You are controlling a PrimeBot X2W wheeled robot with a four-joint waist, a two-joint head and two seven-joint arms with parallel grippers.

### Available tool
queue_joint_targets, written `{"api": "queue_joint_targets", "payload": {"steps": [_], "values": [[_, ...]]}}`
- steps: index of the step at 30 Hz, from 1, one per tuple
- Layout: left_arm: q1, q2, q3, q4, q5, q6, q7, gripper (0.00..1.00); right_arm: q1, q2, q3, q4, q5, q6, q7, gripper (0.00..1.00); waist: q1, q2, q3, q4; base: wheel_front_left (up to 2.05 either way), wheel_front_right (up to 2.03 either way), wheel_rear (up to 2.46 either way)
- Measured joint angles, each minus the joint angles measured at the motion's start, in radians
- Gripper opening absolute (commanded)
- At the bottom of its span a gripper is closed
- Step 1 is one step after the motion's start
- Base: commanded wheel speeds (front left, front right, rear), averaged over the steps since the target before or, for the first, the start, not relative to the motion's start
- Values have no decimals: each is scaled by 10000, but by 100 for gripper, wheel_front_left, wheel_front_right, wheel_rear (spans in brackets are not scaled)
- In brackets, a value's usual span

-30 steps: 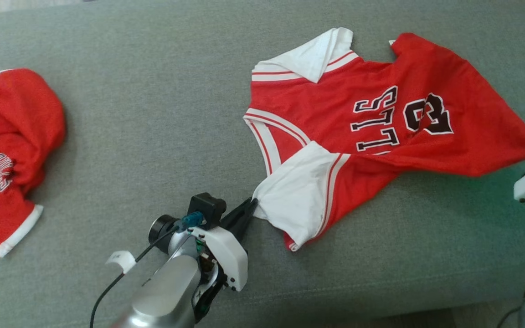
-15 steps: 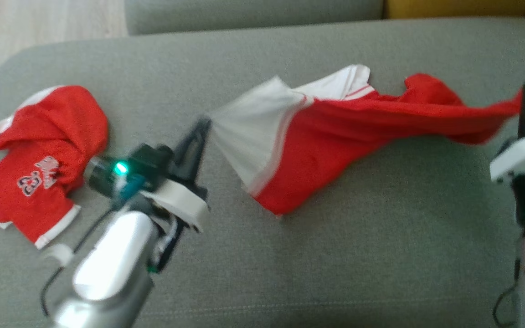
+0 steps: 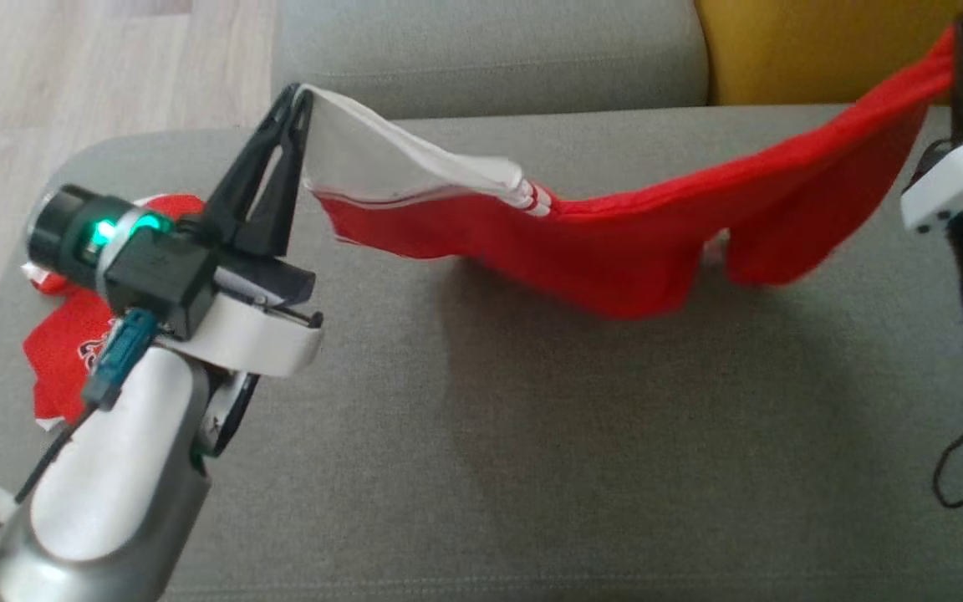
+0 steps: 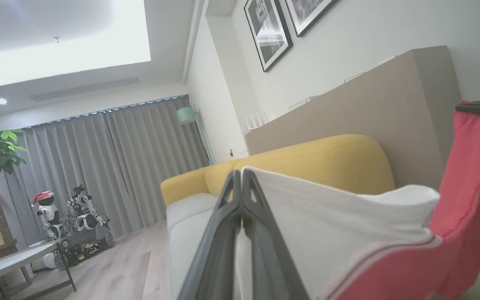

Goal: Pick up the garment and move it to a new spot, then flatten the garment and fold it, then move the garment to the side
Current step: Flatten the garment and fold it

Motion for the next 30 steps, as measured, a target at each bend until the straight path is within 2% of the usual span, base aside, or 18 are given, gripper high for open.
{"api": "queue_joint_targets", "payload": {"steps": [6,9,13,16,18,21,23,26,28,30], "values": [[-59,230,219,-800,81,221,199,0,-3,-393,17,-890,-86,0,203,0,0,0,-378,106,0,0,0],[-58,318,418,-1563,67,449,656,0,47,-431,-558,-1808,-426,0,594,0,0,0,-626,154,0,0,0],[-41,389,447,-2731,-31,602,1522,0,81,-82,-1536,-3367,-698,0,1425,0,0,0,-825,176,0,0,0],[-93,512,477,-3254,-29,614,2080,0,159,90,-1607,-4161,-899,0,2059,0,0,0,-723,157,0,0,0],[-414,648,479,-3127,-21,510,2420,0,145,150,-1530,-4251,-1045,0,2370,0,0,0,-573,154,0,0,0],[-1496,673,481,-2245,-221,86,2759,0,-282,453,-1459,-3777,-974,0,2656,0,0,0,-216,134,0,0,0],[-2531,719,481,-1450,-339,-393,2915,0,-1033,497,-1231,-3160,-966,0,2792,0,0,0,155,101,0,0,0],[-4625,863,483,58,-272,-1037,2813,0,-3195,671,-1085,-1883,-1156,0,2579,0,0,0,974,48,0,0,0],[-6153,880,462,1223,-121,-1304,2566,0,-4905,817,-1078,-780,-1381,0,2102,0,1,0,1620,3,0,0,0],[-7499,865,462,2357,96,-1390,2245,0,-6316,972,-1143,291,-1626,0,1471,0,1,0,2256,-28,0,0,0]]}}
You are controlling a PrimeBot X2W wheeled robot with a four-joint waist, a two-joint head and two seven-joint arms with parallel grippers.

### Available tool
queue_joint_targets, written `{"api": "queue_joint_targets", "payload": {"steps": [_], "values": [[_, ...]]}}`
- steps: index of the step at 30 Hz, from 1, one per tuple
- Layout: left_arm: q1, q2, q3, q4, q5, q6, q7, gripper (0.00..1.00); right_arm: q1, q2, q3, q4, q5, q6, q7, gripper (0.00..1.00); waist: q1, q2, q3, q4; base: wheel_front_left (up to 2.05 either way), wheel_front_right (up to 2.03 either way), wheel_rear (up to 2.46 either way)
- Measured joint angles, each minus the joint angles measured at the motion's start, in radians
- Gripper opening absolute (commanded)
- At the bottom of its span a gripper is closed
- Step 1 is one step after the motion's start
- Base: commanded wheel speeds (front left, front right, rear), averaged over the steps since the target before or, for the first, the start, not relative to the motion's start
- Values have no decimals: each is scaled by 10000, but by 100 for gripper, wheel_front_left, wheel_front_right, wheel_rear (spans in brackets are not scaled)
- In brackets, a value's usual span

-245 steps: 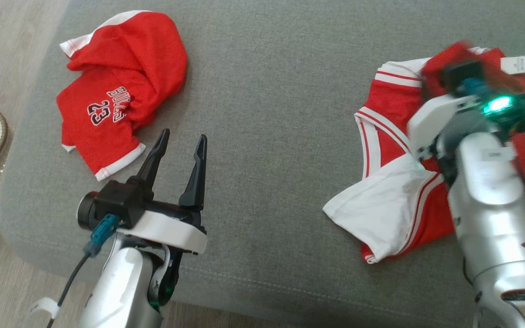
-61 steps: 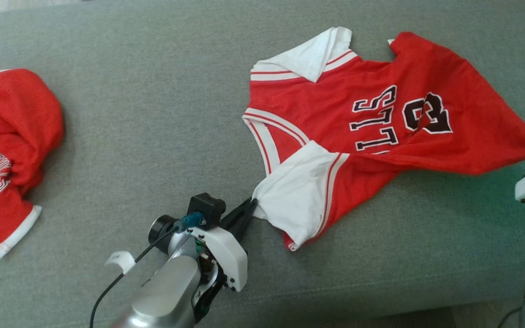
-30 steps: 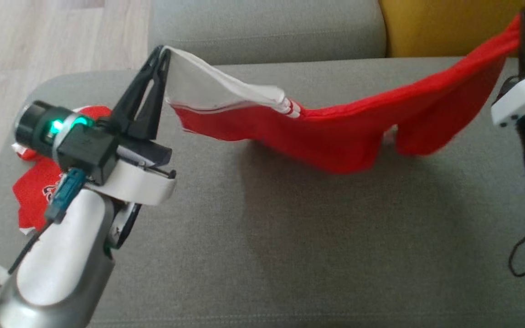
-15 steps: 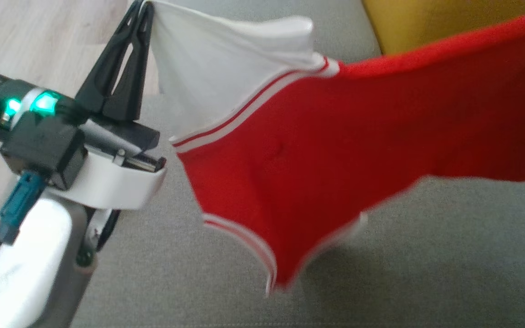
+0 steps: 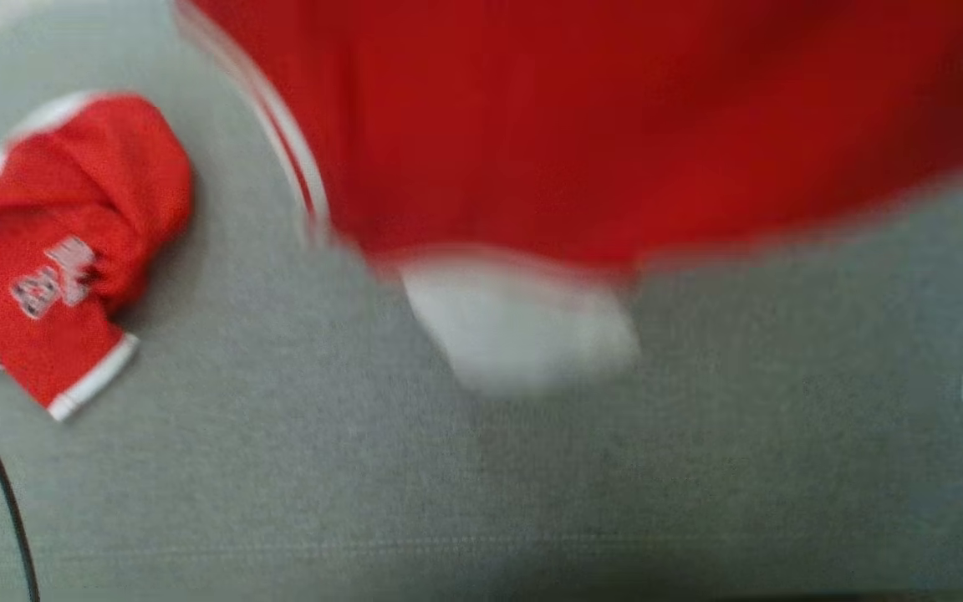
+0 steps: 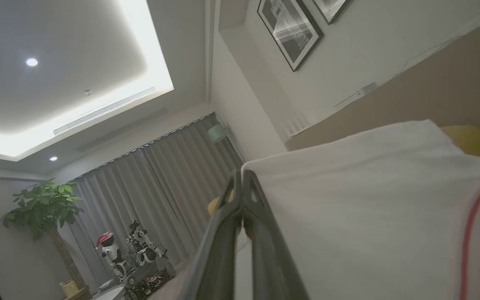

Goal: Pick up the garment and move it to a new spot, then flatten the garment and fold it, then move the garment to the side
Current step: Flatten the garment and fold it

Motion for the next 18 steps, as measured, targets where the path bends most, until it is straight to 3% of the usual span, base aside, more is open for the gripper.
{"api": "queue_joint_targets", "payload": {"steps": [4,9,13,18], "values": [[-2281,-165,33,2242,477,2,-1143,0,-1930,117,-477,1952,-669,0,-1935,0,5,-1,1198,-18,0,0,0],[-3323,-692,10,3768,828,336,-2111,0,-2893,144,-861,3731,-1221,0,-4178,0,5,-1,2049,105,0,0,0],[-3417,-780,-79,3921,1014,374,-2247,0,-3104,169,-750,4711,-1258,0,-5333,0,0,0,2233,296,0,0,0],[-3157,-727,-383,2658,1210,407,-2251,0,-2924,67,-865,5582,-798,0,-5653,0,1,0,2454,417,0,0,0]]}}
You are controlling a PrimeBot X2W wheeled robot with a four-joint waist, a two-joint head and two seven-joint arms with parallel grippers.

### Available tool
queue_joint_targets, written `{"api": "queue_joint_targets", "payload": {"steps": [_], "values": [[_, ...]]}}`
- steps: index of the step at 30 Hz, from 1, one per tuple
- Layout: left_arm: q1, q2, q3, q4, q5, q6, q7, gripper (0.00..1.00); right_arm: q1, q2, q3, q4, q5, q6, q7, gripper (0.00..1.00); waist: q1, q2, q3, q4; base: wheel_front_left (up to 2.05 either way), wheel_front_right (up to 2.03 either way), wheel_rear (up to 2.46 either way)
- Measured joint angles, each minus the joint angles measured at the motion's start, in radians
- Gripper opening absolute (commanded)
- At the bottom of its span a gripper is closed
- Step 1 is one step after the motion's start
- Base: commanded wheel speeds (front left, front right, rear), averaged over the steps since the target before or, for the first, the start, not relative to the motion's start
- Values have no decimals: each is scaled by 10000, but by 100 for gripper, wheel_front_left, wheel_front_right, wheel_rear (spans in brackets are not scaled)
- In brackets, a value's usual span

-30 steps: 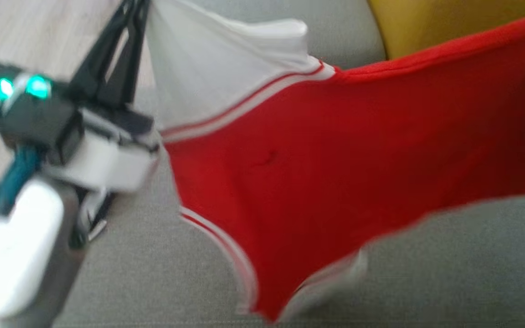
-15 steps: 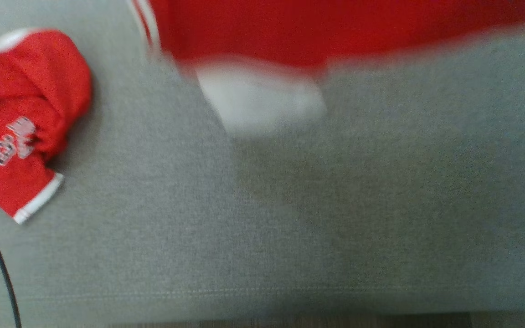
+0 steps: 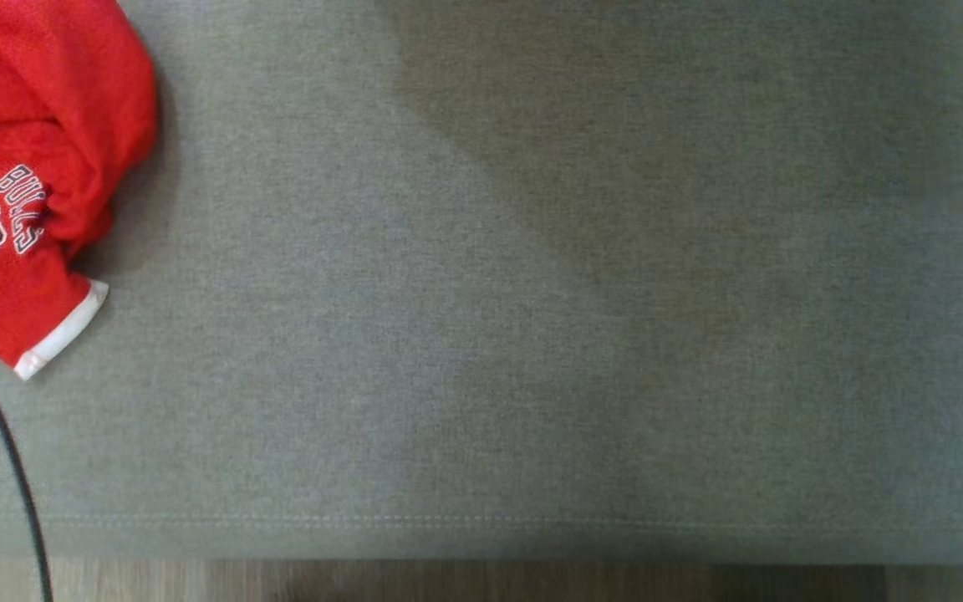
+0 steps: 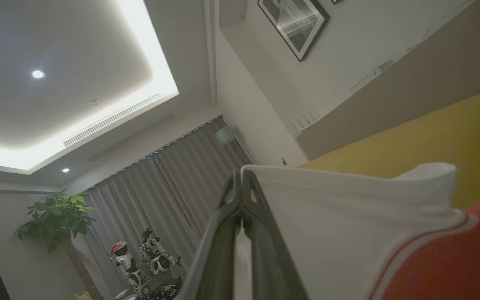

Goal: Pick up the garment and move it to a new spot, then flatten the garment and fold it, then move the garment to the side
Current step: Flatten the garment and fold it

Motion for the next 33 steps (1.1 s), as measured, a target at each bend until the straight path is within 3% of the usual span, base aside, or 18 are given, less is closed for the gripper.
{"api": "queue_joint_targets", "payload": {"steps": [4,14,22,33], "values": [[1565,63,-665,-309,-6,-324,-10,0,1304,-151,-153,573,257,0,-79,0,-1,0,-67,77,0,0,0],[6359,364,-2151,-512,-27,-431,0,0,4842,-468,157,2422,984,0,71,0,-2,1,-1209,239,0,0,0],[8862,717,-2602,-102,-560,-445,4,0,6198,-639,1630,3248,1755,0,1360,0,-3,1,-2581,229,0,0,0],[10470,823,-3528,245,-1057,-665,159,0,7655,-1277,3760,2759,3459,0,3582,0,-3,1,-3862,124,0,0,0]]}}
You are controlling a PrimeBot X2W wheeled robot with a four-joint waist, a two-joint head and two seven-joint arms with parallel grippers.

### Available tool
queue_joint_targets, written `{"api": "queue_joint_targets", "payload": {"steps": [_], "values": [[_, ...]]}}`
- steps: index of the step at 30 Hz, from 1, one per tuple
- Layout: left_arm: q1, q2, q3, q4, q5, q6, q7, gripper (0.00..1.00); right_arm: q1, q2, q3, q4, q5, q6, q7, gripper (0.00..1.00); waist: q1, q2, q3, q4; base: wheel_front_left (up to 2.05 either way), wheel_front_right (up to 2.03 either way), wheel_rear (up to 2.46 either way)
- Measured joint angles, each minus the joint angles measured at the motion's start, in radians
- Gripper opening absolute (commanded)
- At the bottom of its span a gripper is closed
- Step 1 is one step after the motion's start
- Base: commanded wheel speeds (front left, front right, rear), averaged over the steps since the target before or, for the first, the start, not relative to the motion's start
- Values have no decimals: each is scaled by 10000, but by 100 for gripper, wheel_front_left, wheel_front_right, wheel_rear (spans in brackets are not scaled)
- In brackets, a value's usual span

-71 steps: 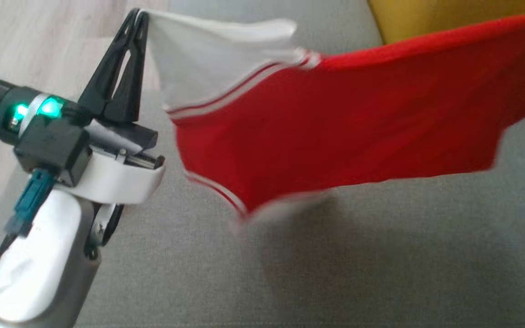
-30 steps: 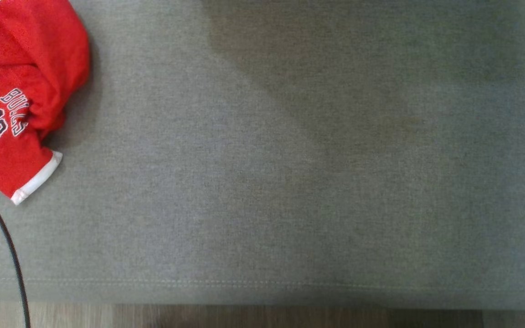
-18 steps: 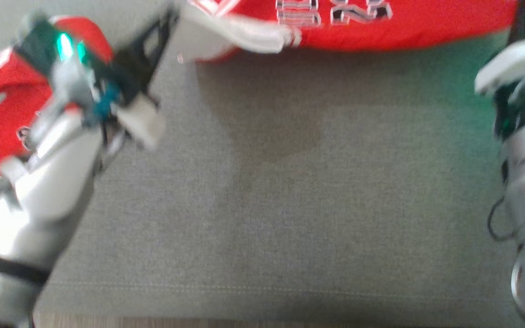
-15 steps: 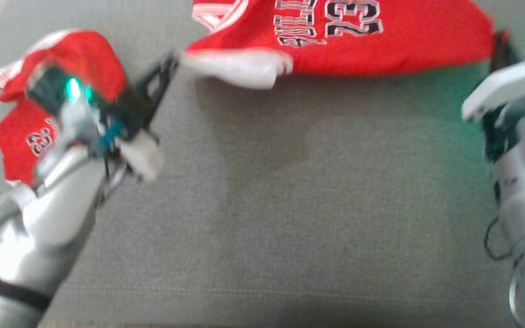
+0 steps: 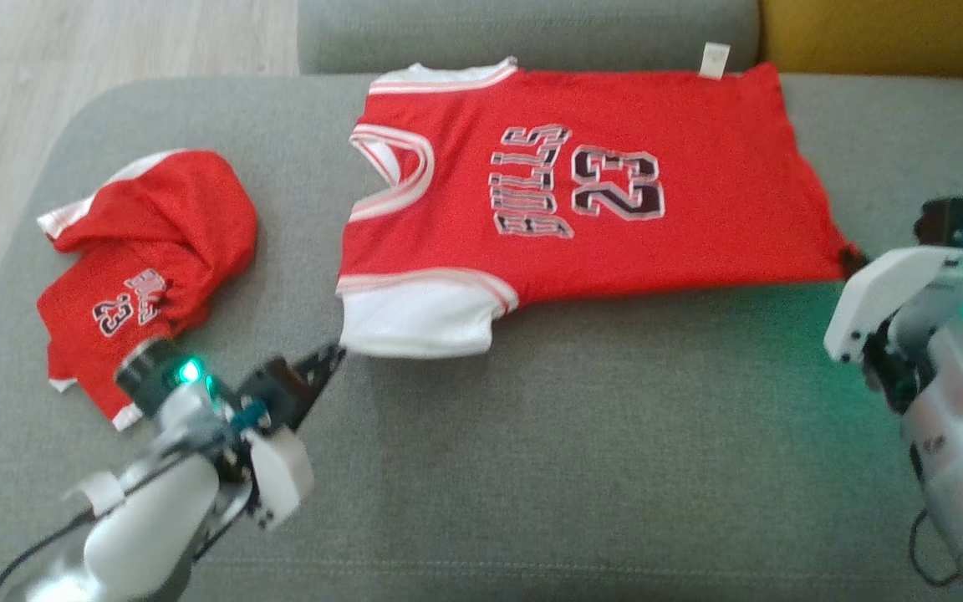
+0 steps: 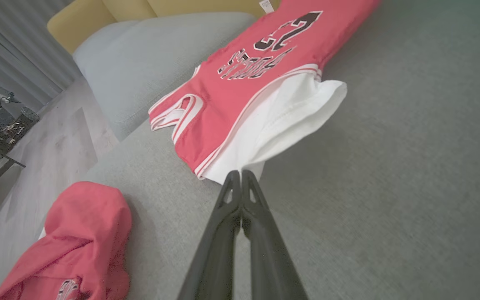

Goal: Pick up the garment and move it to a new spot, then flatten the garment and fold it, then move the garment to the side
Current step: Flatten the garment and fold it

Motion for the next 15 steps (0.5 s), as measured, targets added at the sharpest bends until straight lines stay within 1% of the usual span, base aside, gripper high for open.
{"api": "queue_joint_targets", "payload": {"steps": [3,5,7,8,9,12,15], "values": [[325,228,-360,-136,-100,-38,416,0,572,-117,706,-711,817,0,593,0,0,0,-248,-53,0,0,0],[644,368,-504,-383,-435,-40,790,0,965,-221,1120,-1168,1432,0,1078,0,0,0,-407,-98,0,0,0],[932,560,-740,-721,-665,-46,1189,0,1371,-577,1453,-1540,1743,0,1480,0,0,0,-559,-128,0,0,0],[1191,779,-922,-1122,-1016,-109,1522,0,1774,-986,1616,-1893,2115,0,1825,0,0,0,-708,-149,0,0,0],[1314,892,-1011,-1350,-1281,-109,1678,0,1952,-1129,1697,-2090,2330,0,2025,0,0,0,-778,-158,0,0,0],[1608,1363,-1425,-2127,-1870,-113,2142,0,2413,-1310,1918,-2754,3099,0,2658,0,0,0,-933,-211,0,0,0],[1686,1894,-1595,-2752,-2274,-113,2564,0,2731,-1616,2042,-3258,3457,0,3087,0,0,0,-1012,-225,0,0,0]]}}
